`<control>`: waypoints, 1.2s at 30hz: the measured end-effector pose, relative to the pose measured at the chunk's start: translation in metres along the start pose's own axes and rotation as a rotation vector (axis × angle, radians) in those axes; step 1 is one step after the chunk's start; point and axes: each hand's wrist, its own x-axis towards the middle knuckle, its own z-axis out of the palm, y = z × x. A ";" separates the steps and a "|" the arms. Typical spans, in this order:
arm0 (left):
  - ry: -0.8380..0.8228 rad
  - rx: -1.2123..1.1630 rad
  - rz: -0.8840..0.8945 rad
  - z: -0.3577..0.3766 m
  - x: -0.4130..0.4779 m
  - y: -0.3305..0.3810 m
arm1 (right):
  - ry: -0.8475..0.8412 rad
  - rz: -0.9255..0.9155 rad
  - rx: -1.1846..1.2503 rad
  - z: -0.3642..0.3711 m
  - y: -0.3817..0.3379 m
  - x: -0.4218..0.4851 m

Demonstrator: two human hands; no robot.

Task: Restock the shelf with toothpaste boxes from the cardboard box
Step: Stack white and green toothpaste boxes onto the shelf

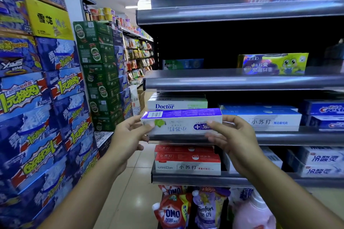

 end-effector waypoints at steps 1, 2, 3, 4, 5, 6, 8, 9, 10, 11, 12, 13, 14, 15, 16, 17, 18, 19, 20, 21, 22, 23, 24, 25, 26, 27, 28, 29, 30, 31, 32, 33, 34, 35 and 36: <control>-0.006 0.046 0.000 -0.002 0.000 -0.001 | -0.001 -0.038 -0.038 -0.002 -0.001 -0.001; -0.031 0.108 0.008 -0.004 0.000 -0.002 | -0.003 -0.088 -0.084 -0.003 -0.003 -0.003; -0.072 0.186 0.029 -0.006 -0.002 -0.003 | -0.013 -0.144 -0.126 -0.003 -0.007 -0.004; -0.116 0.273 0.053 -0.007 -0.004 -0.002 | -0.034 -0.198 -0.160 -0.003 -0.012 -0.005; -0.156 0.361 0.084 -0.008 -0.008 -0.002 | -0.062 -0.246 -0.187 -0.001 -0.018 -0.005; -0.190 0.422 0.121 -0.007 -0.010 -0.002 | -0.093 -0.286 -0.211 0.001 -0.026 -0.005; -0.234 0.449 0.207 -0.002 -0.011 0.001 | -0.149 -0.348 -0.253 0.006 -0.043 -0.006; -0.222 0.465 0.242 0.000 -0.011 0.004 | -0.170 -0.370 -0.268 0.008 -0.051 -0.006; -0.186 0.495 0.259 0.001 -0.011 0.007 | -0.189 -0.387 -0.285 0.011 -0.059 -0.007; -0.150 0.521 0.262 0.001 -0.013 0.012 | -0.211 -0.401 -0.313 0.013 -0.065 -0.007; -0.138 0.533 0.268 0.001 -0.015 0.018 | -0.234 -0.412 -0.355 0.015 -0.070 -0.008; -0.162 0.522 0.294 0.003 -0.018 0.023 | -0.261 -0.420 -0.406 0.018 -0.072 -0.010; -0.217 0.489 0.333 0.006 -0.022 0.029 | -0.295 -0.422 -0.455 0.021 -0.071 -0.012; -0.291 0.433 0.370 0.012 -0.026 0.033 | -0.338 -0.415 -0.498 0.025 -0.068 -0.014; -0.369 0.350 0.395 0.018 -0.028 0.037 | -0.386 -0.400 -0.533 0.029 -0.063 -0.017; -0.434 0.250 0.400 0.024 -0.030 0.039 | -0.420 -0.378 -0.554 0.031 -0.058 -0.019; -0.470 0.157 0.384 0.029 -0.032 0.040 | -0.424 -0.357 -0.553 0.032 -0.052 -0.021; -0.472 0.083 0.357 0.032 -0.032 0.040 | -0.398 -0.339 -0.530 0.032 -0.046 -0.022; -0.441 0.022 0.328 0.034 -0.032 0.039 | -0.356 -0.318 -0.500 0.029 -0.040 -0.020; -0.381 -0.037 0.299 0.034 -0.032 0.038 | -0.317 -0.295 -0.489 0.023 -0.035 -0.018; -0.306 -0.101 0.268 0.033 -0.031 0.036 | -0.291 -0.272 -0.518 0.016 -0.030 -0.017; -0.229 -0.173 0.233 0.031 -0.029 0.033 | -0.281 -0.244 -0.583 0.008 -0.024 -0.016; -0.160 -0.255 0.194 0.029 -0.026 0.030 | -0.282 -0.203 -0.666 0.001 -0.017 -0.015; -0.106 -0.340 0.154 0.028 -0.022 0.027 | -0.283 -0.156 -0.739 -0.007 -0.010 -0.015; -0.067 -0.415 0.119 0.026 -0.019 0.024 | -0.276 -0.113 -0.776 -0.013 -0.003 -0.015; -0.041 -0.477 0.087 0.026 -0.015 0.020 | -0.255 -0.073 -0.766 -0.019 0.003 -0.015; -0.026 -0.532 0.056 0.025 -0.012 0.016 | -0.226 -0.035 -0.713 -0.023 0.008 -0.014; -0.017 -0.581 0.029 0.026 -0.010 0.013 | -0.197 0.001 -0.635 -0.026 0.011 -0.013; -0.012 -0.620 0.008 0.026 -0.009 0.010 | -0.169 0.025 -0.546 -0.027 0.013 -0.011; -0.012 -0.646 -0.003 0.027 -0.008 0.007 | -0.140 0.037 -0.454 -0.027 0.014 -0.009; -0.009 -0.664 -0.006 0.027 -0.006 0.004 | -0.111 0.034 -0.372 -0.025 0.015 -0.007; 0.003 -0.674 -0.003 0.027 -0.004 0.001 | -0.080 0.019 -0.317 -0.024 0.015 -0.005; 0.022 -0.668 0.004 0.025 -0.001 -0.002 | -0.050 -0.002 -0.288 -0.021 0.015 -0.003; 0.045 -0.630 0.017 0.024 0.002 -0.004 | -0.023 -0.026 -0.273 -0.017 0.014 -0.001; 0.068 -0.559 0.035 0.022 0.005 -0.005 | 0.001 -0.052 -0.267 -0.013 0.013 0.001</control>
